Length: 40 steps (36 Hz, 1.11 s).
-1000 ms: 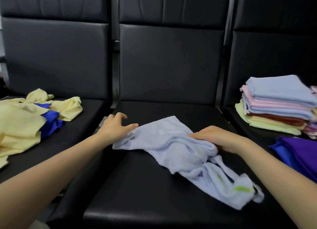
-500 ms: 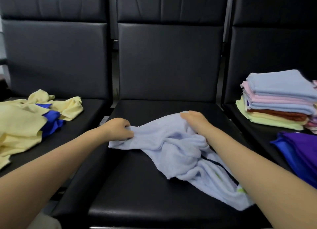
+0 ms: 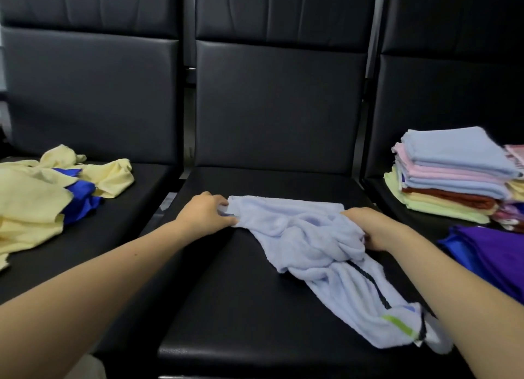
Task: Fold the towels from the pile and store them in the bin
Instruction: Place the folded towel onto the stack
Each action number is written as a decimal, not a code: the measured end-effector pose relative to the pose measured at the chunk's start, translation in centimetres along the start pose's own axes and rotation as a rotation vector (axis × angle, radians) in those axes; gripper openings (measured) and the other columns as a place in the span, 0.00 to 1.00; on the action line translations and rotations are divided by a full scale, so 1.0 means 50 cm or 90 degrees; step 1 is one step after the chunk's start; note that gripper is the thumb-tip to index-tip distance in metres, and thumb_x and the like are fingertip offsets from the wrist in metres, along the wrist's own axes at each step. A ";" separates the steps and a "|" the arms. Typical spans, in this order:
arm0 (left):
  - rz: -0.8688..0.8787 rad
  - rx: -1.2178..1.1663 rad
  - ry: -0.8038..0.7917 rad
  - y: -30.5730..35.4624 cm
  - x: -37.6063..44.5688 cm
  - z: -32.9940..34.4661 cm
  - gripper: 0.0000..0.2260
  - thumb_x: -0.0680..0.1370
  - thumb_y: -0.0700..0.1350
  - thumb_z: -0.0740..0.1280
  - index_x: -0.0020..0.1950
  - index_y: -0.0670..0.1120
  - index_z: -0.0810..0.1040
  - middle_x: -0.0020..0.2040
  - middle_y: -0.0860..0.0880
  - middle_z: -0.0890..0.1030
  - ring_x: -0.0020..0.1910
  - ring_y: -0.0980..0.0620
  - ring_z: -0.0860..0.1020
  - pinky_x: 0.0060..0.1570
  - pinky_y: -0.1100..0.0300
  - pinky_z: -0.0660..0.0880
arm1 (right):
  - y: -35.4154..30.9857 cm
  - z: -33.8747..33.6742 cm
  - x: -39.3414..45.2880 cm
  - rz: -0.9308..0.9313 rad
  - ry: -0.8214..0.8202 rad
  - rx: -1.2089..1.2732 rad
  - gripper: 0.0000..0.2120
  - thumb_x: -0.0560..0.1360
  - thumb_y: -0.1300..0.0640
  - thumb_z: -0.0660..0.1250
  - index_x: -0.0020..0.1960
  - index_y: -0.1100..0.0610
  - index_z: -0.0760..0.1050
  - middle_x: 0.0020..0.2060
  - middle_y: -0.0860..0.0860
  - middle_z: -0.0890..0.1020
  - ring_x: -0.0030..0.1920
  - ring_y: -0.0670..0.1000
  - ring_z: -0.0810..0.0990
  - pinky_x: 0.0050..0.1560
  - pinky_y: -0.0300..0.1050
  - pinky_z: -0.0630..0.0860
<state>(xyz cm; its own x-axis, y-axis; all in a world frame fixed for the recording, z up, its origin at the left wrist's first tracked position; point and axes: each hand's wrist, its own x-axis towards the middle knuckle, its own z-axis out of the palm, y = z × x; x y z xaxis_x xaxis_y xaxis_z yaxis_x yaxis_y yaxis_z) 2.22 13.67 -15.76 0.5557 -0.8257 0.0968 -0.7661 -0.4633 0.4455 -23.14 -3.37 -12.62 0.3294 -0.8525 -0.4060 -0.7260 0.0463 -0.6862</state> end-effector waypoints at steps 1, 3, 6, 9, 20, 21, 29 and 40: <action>0.013 0.000 0.008 -0.003 0.001 -0.001 0.15 0.74 0.53 0.70 0.57 0.47 0.79 0.53 0.46 0.77 0.54 0.49 0.75 0.54 0.56 0.72 | -0.005 0.005 -0.008 0.021 -0.029 -0.030 0.15 0.80 0.61 0.61 0.35 0.61 0.69 0.33 0.56 0.70 0.32 0.52 0.68 0.32 0.42 0.66; 0.020 -0.034 0.030 -0.009 0.004 -0.003 0.07 0.76 0.48 0.66 0.44 0.45 0.77 0.43 0.44 0.78 0.44 0.51 0.74 0.48 0.55 0.72 | -0.006 0.020 -0.022 0.037 -0.059 -0.060 0.15 0.81 0.60 0.61 0.35 0.62 0.69 0.34 0.56 0.71 0.34 0.53 0.68 0.37 0.44 0.67; -0.010 -0.171 0.064 -0.017 0.012 -0.002 0.17 0.78 0.48 0.63 0.32 0.42 0.68 0.31 0.44 0.69 0.33 0.52 0.66 0.34 0.57 0.63 | -0.008 0.058 -0.033 -0.023 -0.067 0.025 0.12 0.80 0.58 0.63 0.38 0.58 0.71 0.36 0.53 0.74 0.34 0.49 0.72 0.38 0.42 0.72; -0.082 -0.315 0.082 -0.022 0.022 -0.001 0.15 0.79 0.49 0.63 0.34 0.44 0.67 0.32 0.45 0.67 0.34 0.51 0.65 0.32 0.58 0.59 | -0.006 0.099 -0.041 -0.081 -0.045 0.105 0.08 0.79 0.53 0.65 0.42 0.55 0.73 0.40 0.52 0.78 0.37 0.49 0.76 0.38 0.42 0.72; -0.183 -0.604 0.152 -0.001 0.100 -0.058 0.12 0.82 0.51 0.61 0.44 0.45 0.75 0.41 0.53 0.76 0.41 0.57 0.74 0.44 0.62 0.70 | -0.037 0.021 0.020 -0.168 0.126 0.527 0.07 0.79 0.62 0.63 0.53 0.58 0.79 0.46 0.54 0.81 0.47 0.53 0.81 0.45 0.43 0.76; -0.187 -0.613 0.156 0.005 0.110 -0.067 0.12 0.81 0.52 0.61 0.45 0.45 0.75 0.41 0.53 0.76 0.41 0.56 0.74 0.45 0.61 0.70 | -0.048 0.007 0.026 -0.188 0.138 0.533 0.08 0.79 0.63 0.63 0.56 0.58 0.78 0.48 0.54 0.82 0.48 0.53 0.81 0.48 0.44 0.77; -0.233 -0.506 0.248 0.027 0.242 -0.118 0.18 0.83 0.52 0.55 0.53 0.40 0.77 0.43 0.47 0.75 0.47 0.45 0.73 0.44 0.57 0.68 | -0.164 -0.059 0.126 -0.231 0.217 0.495 0.13 0.79 0.62 0.59 0.61 0.54 0.76 0.48 0.50 0.80 0.46 0.52 0.79 0.42 0.42 0.77; -0.249 -0.100 0.036 -0.002 0.152 0.003 0.25 0.79 0.55 0.59 0.72 0.42 0.66 0.69 0.40 0.70 0.68 0.38 0.67 0.65 0.50 0.67 | -0.070 0.038 0.186 -0.093 0.187 0.305 0.29 0.77 0.52 0.66 0.74 0.63 0.65 0.68 0.57 0.72 0.66 0.60 0.72 0.60 0.48 0.71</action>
<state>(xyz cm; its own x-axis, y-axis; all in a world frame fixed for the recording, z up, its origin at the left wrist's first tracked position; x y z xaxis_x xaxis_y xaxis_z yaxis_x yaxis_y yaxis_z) 6.46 7.42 -15.21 0.8147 -0.5768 -0.0600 -0.4377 -0.6796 0.5887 -16.39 -10.46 -15.14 0.1751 -0.9733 -0.1483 -0.3086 0.0888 -0.9470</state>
